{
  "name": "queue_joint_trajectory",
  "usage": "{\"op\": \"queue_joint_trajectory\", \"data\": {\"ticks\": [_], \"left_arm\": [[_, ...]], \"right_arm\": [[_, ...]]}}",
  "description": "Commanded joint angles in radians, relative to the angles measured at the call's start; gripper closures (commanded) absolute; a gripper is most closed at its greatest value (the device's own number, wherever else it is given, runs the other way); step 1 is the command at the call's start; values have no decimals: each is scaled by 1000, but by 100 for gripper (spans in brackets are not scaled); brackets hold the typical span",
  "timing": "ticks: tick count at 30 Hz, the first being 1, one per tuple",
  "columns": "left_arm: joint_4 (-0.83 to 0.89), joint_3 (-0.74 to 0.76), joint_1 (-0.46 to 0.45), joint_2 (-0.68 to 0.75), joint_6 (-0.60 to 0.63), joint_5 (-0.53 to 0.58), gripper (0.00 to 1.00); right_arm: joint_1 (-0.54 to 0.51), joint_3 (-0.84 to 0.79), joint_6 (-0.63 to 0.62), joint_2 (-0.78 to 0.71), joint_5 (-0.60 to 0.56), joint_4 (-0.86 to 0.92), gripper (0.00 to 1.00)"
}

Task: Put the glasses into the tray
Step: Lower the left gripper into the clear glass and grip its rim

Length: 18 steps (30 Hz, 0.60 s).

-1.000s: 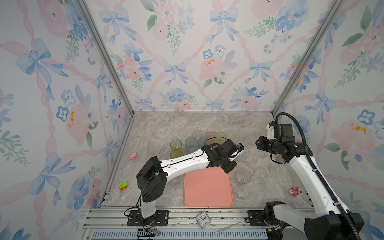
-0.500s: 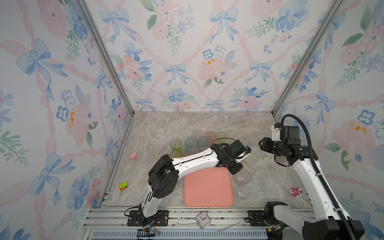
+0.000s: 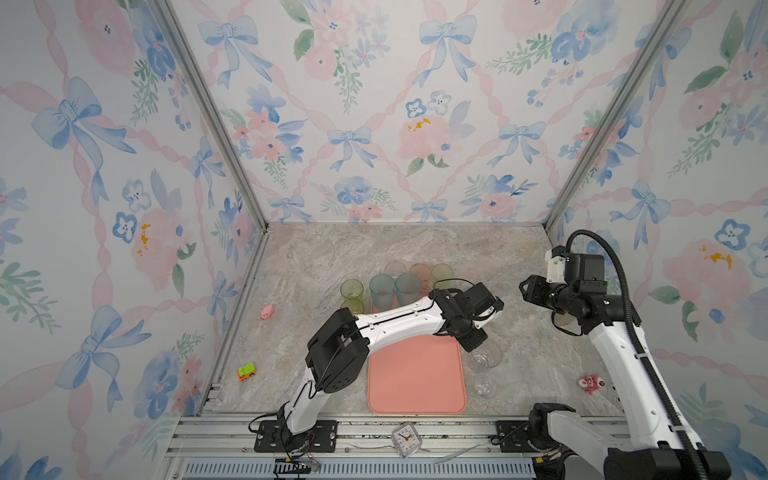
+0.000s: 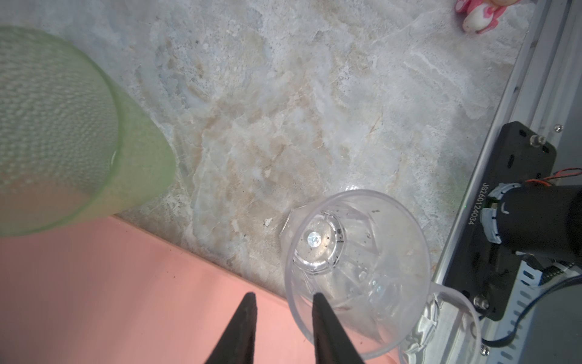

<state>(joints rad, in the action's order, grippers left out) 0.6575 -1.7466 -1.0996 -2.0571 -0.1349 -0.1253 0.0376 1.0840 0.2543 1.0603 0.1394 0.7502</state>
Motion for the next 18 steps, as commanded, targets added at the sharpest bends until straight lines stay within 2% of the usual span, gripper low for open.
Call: {"op": "queue_joint_trajectory", "data": {"ticks": [1, 18], "left_arm": [[27, -31, -8, -19, -7, -25, 67], [58, -73, -10, -73, -6, -23, 77]], "right_arm": [[10, -17, -13, -18, 17, 0, 54], [19, -26, -19, -30, 34, -2, 54]]}}
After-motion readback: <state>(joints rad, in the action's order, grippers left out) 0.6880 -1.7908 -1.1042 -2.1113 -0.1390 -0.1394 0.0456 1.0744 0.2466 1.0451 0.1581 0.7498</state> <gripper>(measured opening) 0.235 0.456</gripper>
